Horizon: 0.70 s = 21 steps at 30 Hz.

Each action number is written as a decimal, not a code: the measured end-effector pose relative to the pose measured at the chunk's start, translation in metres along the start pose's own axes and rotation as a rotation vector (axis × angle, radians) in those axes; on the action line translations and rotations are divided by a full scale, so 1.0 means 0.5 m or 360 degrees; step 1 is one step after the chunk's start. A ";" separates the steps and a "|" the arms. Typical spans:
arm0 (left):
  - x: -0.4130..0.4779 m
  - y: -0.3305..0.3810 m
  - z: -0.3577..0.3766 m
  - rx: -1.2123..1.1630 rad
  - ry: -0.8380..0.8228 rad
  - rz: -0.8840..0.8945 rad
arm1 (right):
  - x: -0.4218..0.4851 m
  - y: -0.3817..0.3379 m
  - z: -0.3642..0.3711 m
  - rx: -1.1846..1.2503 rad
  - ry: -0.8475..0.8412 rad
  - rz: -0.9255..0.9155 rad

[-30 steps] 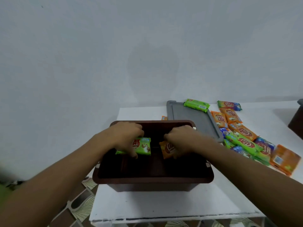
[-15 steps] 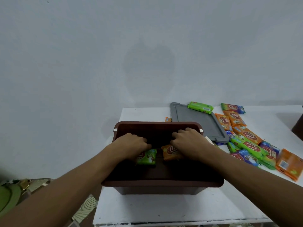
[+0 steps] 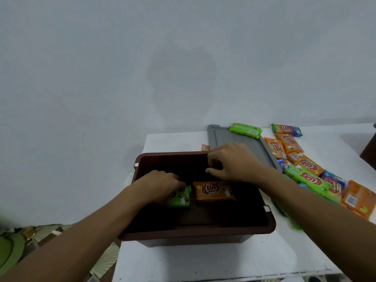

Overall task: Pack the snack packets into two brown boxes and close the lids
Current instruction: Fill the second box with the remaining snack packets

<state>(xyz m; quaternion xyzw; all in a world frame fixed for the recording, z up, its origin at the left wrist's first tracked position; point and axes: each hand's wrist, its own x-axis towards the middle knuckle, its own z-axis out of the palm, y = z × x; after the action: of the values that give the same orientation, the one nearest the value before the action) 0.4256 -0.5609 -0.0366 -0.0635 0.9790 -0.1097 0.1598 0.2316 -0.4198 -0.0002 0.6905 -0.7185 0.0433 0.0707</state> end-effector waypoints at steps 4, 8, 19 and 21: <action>0.001 0.006 -0.005 0.0038 0.0023 -0.0071 | -0.012 0.007 0.017 -0.0148 -0.0003 -0.0090; 0.000 0.007 -0.008 0.0081 0.0052 -0.0104 | -0.016 -0.003 0.021 -0.0395 -0.0225 -0.0230; 0.000 0.004 -0.001 0.0106 0.0052 -0.0075 | -0.032 -0.040 0.029 -0.0835 -0.0525 -0.0186; -0.001 0.003 0.000 0.0087 0.0052 -0.0086 | -0.029 -0.047 0.027 -0.0881 -0.0526 -0.0169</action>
<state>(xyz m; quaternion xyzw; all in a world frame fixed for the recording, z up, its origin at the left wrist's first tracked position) 0.4257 -0.5594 -0.0370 -0.0838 0.9760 -0.1417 0.1426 0.2551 -0.4085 -0.0167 0.6793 -0.6677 -0.2701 0.1404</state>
